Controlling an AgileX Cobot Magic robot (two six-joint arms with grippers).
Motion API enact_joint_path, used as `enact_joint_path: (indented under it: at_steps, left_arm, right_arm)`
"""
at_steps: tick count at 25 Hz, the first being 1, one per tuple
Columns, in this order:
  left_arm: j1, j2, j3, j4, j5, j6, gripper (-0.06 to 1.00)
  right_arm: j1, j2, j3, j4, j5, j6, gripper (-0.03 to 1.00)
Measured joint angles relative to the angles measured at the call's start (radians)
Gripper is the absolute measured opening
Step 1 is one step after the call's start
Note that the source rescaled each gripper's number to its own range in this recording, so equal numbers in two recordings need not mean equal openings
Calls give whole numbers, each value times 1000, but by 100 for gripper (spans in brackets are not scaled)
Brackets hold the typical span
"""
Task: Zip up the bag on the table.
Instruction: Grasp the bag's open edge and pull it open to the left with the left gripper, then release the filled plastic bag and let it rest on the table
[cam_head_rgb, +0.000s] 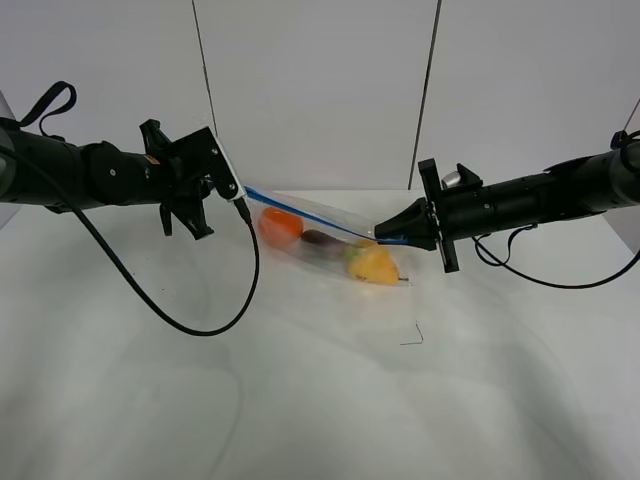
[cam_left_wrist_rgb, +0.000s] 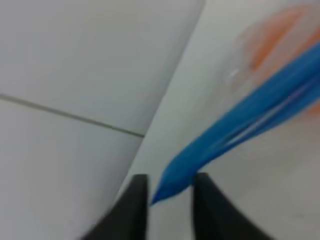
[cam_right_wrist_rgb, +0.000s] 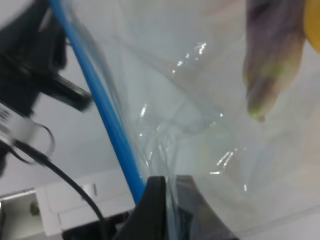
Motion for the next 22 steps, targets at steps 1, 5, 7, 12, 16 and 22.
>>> enact_joint_path:
  at_steps: [1, 5, 7, 12, 16, 22]
  left_arm:
    - [4, -1, 0, -4, -8, -11, 50]
    - [16, -1, 0, -6, -18, -19, 76]
    - [35, -1, 0, -6, -18, -19, 79]
    - [114, -1, 0, -38, -18, -53, 81]
    - [157, -1, 0, -144, -18, -132, 81]
    - [215, -1, -18, -333, 59, -294, 81]
  right_arm:
    - [-2, 0, 0, -3, 2, 0, 0]
    - [-2, 0, 0, -9, 3, 0, 0]
    - [-2, 0, 0, -9, 3, 0, 0]
    - [-2, 0, 0, -10, 3, 0, 0]
    - [-2, 0, 0, -10, 3, 0, 0]
    - [-2, 0, 0, -9, 3, 0, 0]
